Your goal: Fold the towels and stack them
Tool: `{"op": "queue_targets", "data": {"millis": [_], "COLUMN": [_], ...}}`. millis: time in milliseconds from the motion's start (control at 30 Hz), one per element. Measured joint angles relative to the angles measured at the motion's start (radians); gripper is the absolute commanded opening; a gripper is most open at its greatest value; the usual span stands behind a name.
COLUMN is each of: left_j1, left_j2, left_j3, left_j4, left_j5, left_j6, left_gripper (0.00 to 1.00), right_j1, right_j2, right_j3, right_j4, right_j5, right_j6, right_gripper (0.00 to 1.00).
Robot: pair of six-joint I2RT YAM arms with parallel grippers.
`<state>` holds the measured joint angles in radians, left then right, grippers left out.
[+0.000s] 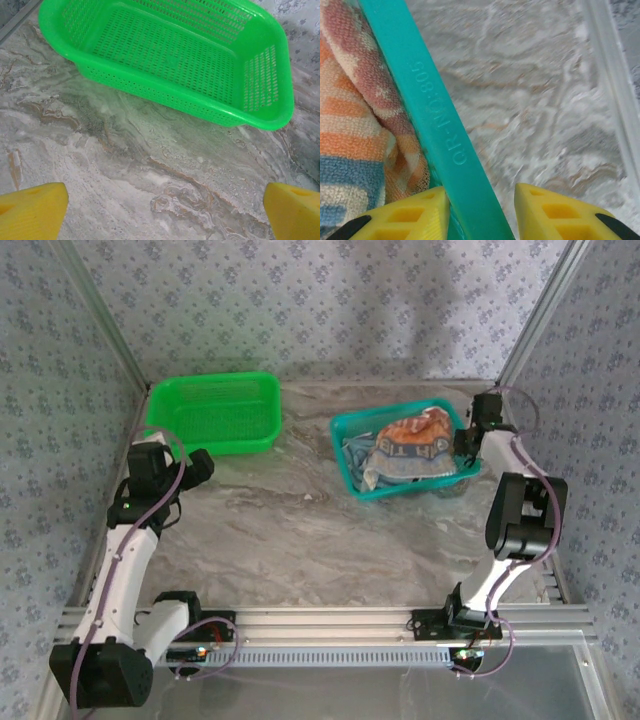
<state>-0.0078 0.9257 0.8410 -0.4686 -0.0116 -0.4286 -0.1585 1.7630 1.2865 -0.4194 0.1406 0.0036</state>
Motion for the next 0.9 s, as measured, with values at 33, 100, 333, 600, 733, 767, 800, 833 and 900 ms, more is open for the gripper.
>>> {"op": "queue_targets", "data": {"millis": [33,100,333,600,733,767,800,833,900], "left_j1": [-0.002,-0.002,-0.002,-0.014,-0.021,-0.021,-0.023,-0.026,-0.028], "left_j2": [0.007,0.019,0.066,0.131,0.156,0.162,0.169,0.177,0.193], "left_j3": [0.0,0.001,0.037,0.142,0.149,0.15,0.15,0.15,0.151], "left_j4": [0.0,0.0,-0.012,-0.032,-0.031,-0.029,-0.029,-0.029,-0.029], "left_j5": [0.0,0.0,0.0,0.0,0.0,0.0,0.0,0.001,0.0], "left_j6": [0.001,0.001,0.001,0.024,0.027,0.026,0.025,0.022,0.013], "left_gripper": [1.0,1.0,1.0,1.0,1.0,1.0,1.0,1.0,1.0], "right_j1": [-0.014,-0.036,-0.102,-0.144,-0.124,-0.111,-0.096,-0.075,-0.026], "right_j2": [0.022,0.06,0.218,0.317,0.291,0.276,0.257,0.232,0.183], "right_j3": [0.024,0.064,0.263,0.424,0.432,0.427,0.42,0.407,0.385], "right_j4": [0.002,0.005,-0.003,-0.038,-0.054,-0.056,-0.056,-0.056,-0.056], "right_j5": [0.003,0.006,0.001,-0.005,-0.006,-0.006,-0.007,-0.011,-0.021], "right_j6": [0.003,0.005,0.003,0.01,0.027,0.033,0.036,0.039,0.048], "right_gripper": [0.39,0.39,0.41,0.56,0.6,0.61,0.61,0.61,0.62]}}
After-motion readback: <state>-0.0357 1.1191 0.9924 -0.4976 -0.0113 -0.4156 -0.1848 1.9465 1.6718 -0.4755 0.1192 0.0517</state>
